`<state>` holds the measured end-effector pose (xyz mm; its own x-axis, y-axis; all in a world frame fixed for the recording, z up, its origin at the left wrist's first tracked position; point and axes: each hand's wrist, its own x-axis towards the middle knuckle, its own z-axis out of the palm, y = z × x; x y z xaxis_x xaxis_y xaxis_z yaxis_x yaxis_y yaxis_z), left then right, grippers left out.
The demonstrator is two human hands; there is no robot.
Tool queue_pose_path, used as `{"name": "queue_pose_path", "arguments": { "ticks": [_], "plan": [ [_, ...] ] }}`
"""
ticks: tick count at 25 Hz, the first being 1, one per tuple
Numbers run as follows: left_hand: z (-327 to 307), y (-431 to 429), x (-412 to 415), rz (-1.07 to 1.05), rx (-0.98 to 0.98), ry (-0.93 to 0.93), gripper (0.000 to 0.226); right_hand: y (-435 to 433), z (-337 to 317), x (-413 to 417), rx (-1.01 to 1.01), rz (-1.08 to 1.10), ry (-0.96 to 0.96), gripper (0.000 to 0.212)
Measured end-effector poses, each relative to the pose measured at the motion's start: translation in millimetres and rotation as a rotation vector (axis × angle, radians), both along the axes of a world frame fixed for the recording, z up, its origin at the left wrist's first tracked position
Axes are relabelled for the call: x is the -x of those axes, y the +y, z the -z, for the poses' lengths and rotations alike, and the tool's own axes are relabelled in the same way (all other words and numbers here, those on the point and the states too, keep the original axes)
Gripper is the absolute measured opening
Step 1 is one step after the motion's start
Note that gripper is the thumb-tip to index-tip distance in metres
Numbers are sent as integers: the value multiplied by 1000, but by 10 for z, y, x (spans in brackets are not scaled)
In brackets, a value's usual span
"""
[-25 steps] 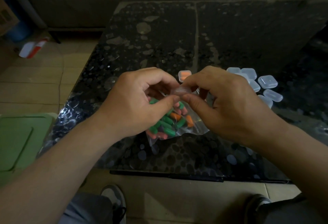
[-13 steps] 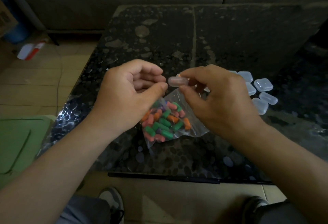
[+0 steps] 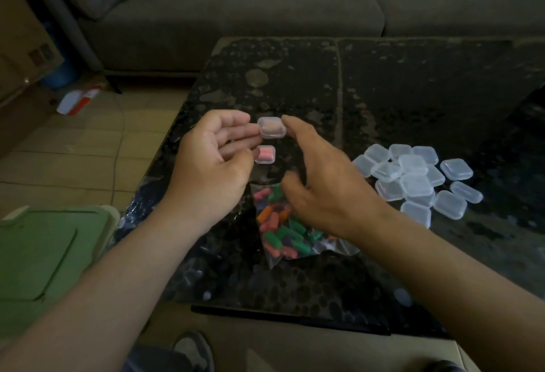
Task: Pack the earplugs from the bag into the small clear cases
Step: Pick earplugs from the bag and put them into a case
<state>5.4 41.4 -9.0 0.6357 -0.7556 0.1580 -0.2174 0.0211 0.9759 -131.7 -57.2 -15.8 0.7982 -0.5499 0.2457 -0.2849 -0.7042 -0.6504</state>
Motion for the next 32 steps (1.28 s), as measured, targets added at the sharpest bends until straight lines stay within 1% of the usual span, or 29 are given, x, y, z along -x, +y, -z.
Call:
{"name": "queue_pose_path", "arguments": {
  "ticks": [3,7,13,17,20,27,30,32],
  "plan": [
    [62,-49,-72,-2,-84,-31,44,-50,82,-62,-69,-44,111,76],
    [162,-118,-146,38,-179,-67,45,-98,195,-138,-161,-74,203,78],
    [304,-167,-209,60,-241,-120,44,-134,252,-161,-200,-116,247,75],
    [349,-167,-230,68,-278,-151,47,-143,276,-192,-200,-110,296,79],
    [370,-165,-228,67,-289,-153,48,-150,254,-185,-197,-115,355,79],
    [382,-182,-207,50,-290,-126,47,-163,242,-189,-151,-142,419,77],
    [388,-192,-211,47,-295,-125,47,-173,266,-207,-162,-137,414,78],
    [389,-198,-219,43,-303,-117,47,-174,299,-220,-195,-122,378,79]
  ]
}}
